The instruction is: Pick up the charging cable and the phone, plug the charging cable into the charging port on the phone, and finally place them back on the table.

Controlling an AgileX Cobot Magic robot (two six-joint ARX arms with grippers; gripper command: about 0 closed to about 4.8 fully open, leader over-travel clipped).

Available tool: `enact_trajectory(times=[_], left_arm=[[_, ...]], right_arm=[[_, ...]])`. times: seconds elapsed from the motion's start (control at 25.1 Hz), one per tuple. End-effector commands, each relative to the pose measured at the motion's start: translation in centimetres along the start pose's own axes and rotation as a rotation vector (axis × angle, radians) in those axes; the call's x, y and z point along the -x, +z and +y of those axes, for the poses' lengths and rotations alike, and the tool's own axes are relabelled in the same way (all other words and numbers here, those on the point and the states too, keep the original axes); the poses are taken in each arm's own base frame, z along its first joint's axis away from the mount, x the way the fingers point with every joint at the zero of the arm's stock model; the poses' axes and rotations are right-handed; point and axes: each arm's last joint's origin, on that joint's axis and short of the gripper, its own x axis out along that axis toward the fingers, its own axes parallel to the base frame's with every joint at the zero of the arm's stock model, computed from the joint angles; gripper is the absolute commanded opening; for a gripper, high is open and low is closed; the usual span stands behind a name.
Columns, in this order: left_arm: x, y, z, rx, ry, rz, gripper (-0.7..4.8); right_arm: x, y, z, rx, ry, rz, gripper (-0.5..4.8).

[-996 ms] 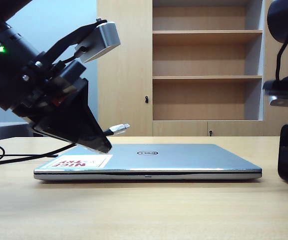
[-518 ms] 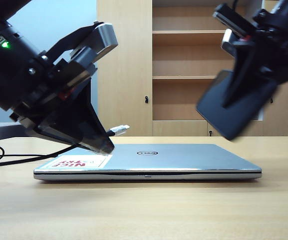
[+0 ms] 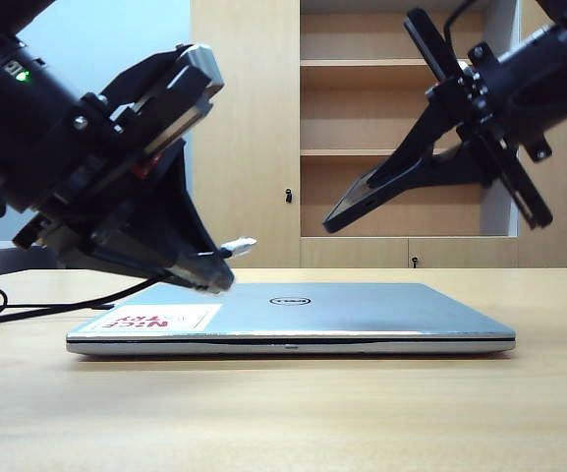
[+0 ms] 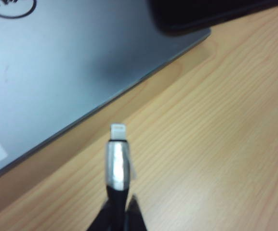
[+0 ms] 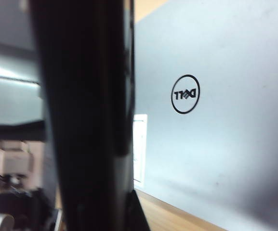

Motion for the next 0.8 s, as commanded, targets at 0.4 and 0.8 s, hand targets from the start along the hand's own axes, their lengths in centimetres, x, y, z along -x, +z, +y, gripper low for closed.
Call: enact_trajectory(times=[0.4,0.8], left_arm=[[-0.1,0.8,-1.7,0.042,-0.09,-0.102,-0.06],[-0.1,0.9,-1.8,0.13,-0.102,-0.107,-0.06]], right_arm=[[-1.4,-1.4,-0.6,-0.131,0.211,-0.114,-0.05],[-3.1,-2.4,-0.4,-0.176,0.267,-0.066,-0.05]])
